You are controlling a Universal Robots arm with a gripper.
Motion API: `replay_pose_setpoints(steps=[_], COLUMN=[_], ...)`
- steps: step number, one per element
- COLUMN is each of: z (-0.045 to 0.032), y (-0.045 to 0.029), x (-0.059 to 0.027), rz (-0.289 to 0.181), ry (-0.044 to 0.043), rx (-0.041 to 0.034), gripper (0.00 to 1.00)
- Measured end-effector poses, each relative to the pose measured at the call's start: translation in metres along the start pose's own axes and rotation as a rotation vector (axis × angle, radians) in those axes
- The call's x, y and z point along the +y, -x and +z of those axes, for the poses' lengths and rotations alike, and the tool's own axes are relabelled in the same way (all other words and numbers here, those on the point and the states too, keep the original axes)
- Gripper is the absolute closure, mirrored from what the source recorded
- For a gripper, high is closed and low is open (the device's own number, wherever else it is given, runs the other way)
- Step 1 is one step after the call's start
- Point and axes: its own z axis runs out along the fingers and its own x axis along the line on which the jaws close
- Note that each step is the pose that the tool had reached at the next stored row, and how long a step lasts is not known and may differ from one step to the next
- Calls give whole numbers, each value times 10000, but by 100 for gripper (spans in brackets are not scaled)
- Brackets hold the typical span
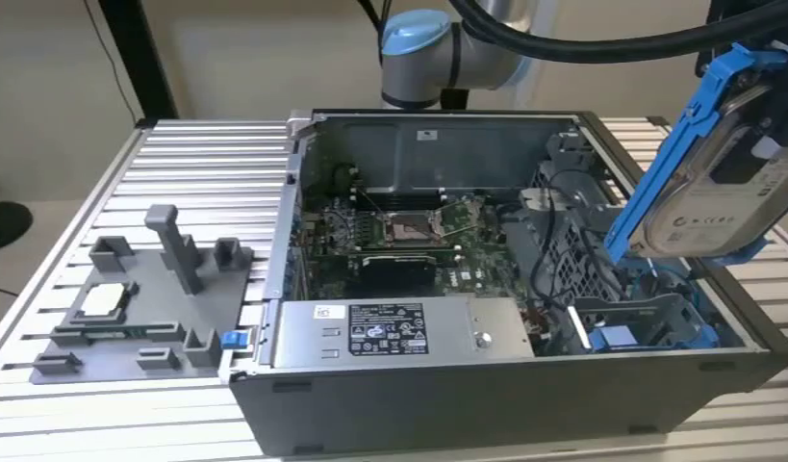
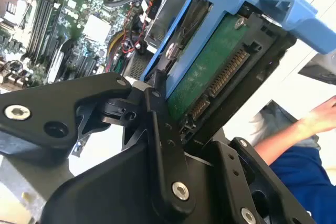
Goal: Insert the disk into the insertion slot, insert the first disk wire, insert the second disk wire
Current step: 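Insert the disk into the insertion slot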
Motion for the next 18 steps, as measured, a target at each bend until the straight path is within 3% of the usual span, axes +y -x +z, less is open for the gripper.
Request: replay_pose_setpoints(steps=[11, 18], z=[130, 173], y=[-9, -11], x=[-5, -7], rz=[0, 0], ry=[0, 0], rx=[-1, -1], gripper=[100, 100])
